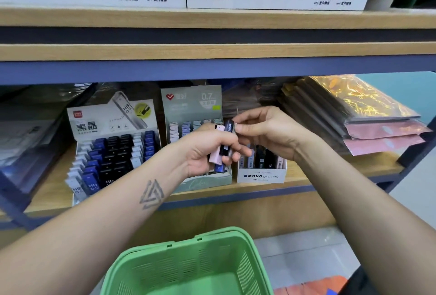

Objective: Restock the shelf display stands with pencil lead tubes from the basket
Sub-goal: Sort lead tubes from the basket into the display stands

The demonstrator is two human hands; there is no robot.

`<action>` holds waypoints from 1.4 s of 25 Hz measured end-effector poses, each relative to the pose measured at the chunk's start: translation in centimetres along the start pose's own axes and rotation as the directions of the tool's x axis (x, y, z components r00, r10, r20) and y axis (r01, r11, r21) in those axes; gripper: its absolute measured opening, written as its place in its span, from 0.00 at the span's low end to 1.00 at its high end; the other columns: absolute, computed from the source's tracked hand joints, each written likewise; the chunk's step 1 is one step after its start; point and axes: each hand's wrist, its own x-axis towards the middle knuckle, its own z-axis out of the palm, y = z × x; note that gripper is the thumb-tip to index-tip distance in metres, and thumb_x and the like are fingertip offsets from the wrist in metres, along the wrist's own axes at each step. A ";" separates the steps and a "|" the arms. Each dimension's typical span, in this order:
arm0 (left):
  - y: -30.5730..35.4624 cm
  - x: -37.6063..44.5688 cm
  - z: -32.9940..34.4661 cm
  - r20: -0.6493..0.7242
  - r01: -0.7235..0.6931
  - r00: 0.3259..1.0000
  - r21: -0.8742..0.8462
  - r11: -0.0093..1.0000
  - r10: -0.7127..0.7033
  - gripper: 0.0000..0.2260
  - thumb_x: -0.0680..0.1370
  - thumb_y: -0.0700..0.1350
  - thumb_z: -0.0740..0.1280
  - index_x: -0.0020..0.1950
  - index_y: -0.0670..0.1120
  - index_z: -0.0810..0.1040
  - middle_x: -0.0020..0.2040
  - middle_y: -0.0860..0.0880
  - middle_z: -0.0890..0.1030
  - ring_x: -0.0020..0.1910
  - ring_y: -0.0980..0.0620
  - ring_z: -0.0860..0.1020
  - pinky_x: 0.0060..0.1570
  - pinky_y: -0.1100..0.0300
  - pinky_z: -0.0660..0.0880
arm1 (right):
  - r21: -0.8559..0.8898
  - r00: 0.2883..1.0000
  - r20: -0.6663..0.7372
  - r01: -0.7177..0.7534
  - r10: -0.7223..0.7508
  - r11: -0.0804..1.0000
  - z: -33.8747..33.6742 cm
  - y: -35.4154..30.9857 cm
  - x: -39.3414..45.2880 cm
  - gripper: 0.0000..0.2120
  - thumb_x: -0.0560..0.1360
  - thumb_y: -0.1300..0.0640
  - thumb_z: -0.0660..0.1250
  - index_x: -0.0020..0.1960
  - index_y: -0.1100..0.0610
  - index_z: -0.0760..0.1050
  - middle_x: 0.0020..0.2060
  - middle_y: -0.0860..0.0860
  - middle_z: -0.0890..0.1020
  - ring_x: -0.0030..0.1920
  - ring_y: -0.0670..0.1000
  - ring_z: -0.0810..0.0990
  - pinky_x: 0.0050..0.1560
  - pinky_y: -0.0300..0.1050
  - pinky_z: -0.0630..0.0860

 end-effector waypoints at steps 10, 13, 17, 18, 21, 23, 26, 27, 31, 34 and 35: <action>-0.5 0.3 -1.7 -0.036 0.040 0.998 -0.045 0.998 -0.042 0.05 0.78 0.32 0.67 0.52 0.36 0.78 0.47 0.34 0.84 0.28 0.54 0.75 0.22 0.68 0.69 | 0.020 0.988 -0.151 0.032 -0.028 0.999 -1.9 0.2 0.6 0.09 0.74 0.72 0.69 0.50 0.63 0.85 0.47 0.60 0.86 0.50 0.56 0.85 0.50 0.44 0.83; -0.7 0.6 -1.6 -0.064 0.030 0.997 -0.044 0.999 -0.033 0.03 0.77 0.31 0.67 0.49 0.37 0.78 0.48 0.33 0.84 0.27 0.55 0.74 0.23 0.67 0.69 | 0.011 0.988 -0.147 0.038 -0.035 0.999 -2.2 0.2 0.4 0.09 0.74 0.70 0.71 0.50 0.62 0.85 0.47 0.61 0.86 0.49 0.56 0.85 0.50 0.44 0.83; -0.9 0.8 -1.1 -0.109 0.009 0.994 -0.029 1.000 -0.012 0.07 0.77 0.32 0.69 0.54 0.35 0.77 0.48 0.33 0.84 0.26 0.54 0.74 0.22 0.67 0.69 | 0.010 0.990 -0.134 0.035 -0.033 0.999 -2.8 0.0 -0.2 0.09 0.72 0.70 0.72 0.50 0.61 0.85 0.46 0.61 0.86 0.46 0.55 0.86 0.46 0.43 0.83; -1.0 0.9 -0.9 -0.140 -0.008 0.990 -0.005 1.000 0.007 0.08 0.76 0.31 0.70 0.55 0.34 0.78 0.46 0.33 0.84 0.26 0.54 0.74 0.22 0.67 0.69 | 0.011 0.991 -0.132 0.030 -0.029 0.999 -3.1 0.0 -0.4 0.09 0.71 0.71 0.72 0.50 0.62 0.85 0.46 0.62 0.85 0.47 0.56 0.86 0.47 0.43 0.83; -1.0 1.3 -0.3 -0.272 -0.089 0.954 0.133 0.987 0.123 0.07 0.72 0.28 0.72 0.48 0.35 0.81 0.35 0.39 0.81 0.24 0.53 0.73 0.22 0.65 0.68 | -0.037 0.995 -0.100 -0.015 0.012 0.999 -4.1 0.1 -0.9 0.11 0.72 0.75 0.69 0.52 0.66 0.83 0.50 0.66 0.84 0.51 0.59 0.85 0.49 0.44 0.83; -0.8 1.4 -0.1 -0.318 -0.116 0.930 0.216 0.969 0.182 0.08 0.71 0.27 0.72 0.45 0.37 0.80 0.30 0.43 0.78 0.23 0.52 0.73 0.22 0.63 0.68 | -0.080 0.997 -0.050 -0.055 0.051 0.995 -4.5 0.2 -1.2 0.12 0.72 0.74 0.70 0.55 0.67 0.82 0.51 0.66 0.84 0.53 0.60 0.86 0.49 0.44 0.83; -0.8 1.6 -0.1 -0.332 -0.118 0.917 0.305 0.945 0.222 0.09 0.70 0.27 0.73 0.46 0.38 0.80 0.29 0.43 0.78 0.23 0.52 0.73 0.24 0.62 0.68 | -0.169 0.998 -0.024 -0.054 0.051 0.984 -4.7 0.2 -1.3 0.13 0.72 0.71 0.73 0.55 0.65 0.82 0.51 0.64 0.85 0.54 0.60 0.85 0.49 0.44 0.82; -0.8 1.6 -0.1 -0.335 -0.120 0.913 0.328 0.937 0.234 0.09 0.70 0.27 0.73 0.46 0.38 0.80 0.29 0.44 0.78 0.23 0.52 0.73 0.25 0.62 0.69 | -0.221 0.999 -0.030 -0.047 0.042 0.974 -4.5 0.2 -1.3 0.12 0.71 0.69 0.75 0.54 0.62 0.83 0.50 0.62 0.86 0.53 0.59 0.86 0.48 0.43 0.82; -0.5 1.8 0.1 -0.306 -0.152 0.906 0.407 0.901 0.291 0.03 0.73 0.33 0.74 0.45 0.36 0.82 0.29 0.42 0.77 0.24 0.50 0.72 0.26 0.60 0.69 | -0.619 0.997 -0.013 0.054 -0.080 0.784 -3.0 -0.2 -1.1 0.07 0.69 0.56 0.80 0.47 0.52 0.86 0.43 0.50 0.87 0.44 0.48 0.86 0.44 0.37 0.80; -0.2 2.0 0.4 -0.291 -0.175 0.908 0.393 0.903 0.303 0.07 0.75 0.37 0.75 0.47 0.34 0.81 0.29 0.42 0.76 0.24 0.51 0.71 0.24 0.62 0.68 | -0.801 0.978 0.094 0.187 -0.188 0.569 -1.9 -0.2 -0.6 0.03 0.73 0.54 0.78 0.46 0.50 0.86 0.39 0.46 0.86 0.41 0.44 0.84 0.42 0.37 0.79; -0.1 2.1 0.4 -0.295 -0.185 0.908 0.359 0.915 0.299 0.07 0.75 0.37 0.75 0.48 0.34 0.81 0.30 0.42 0.77 0.24 0.51 0.71 0.23 0.62 0.67 | -0.809 0.973 0.103 0.202 -0.206 0.552 -1.7 -0.2 -0.6 0.02 0.74 0.56 0.76 0.47 0.50 0.86 0.38 0.46 0.86 0.40 0.44 0.84 0.41 0.37 0.79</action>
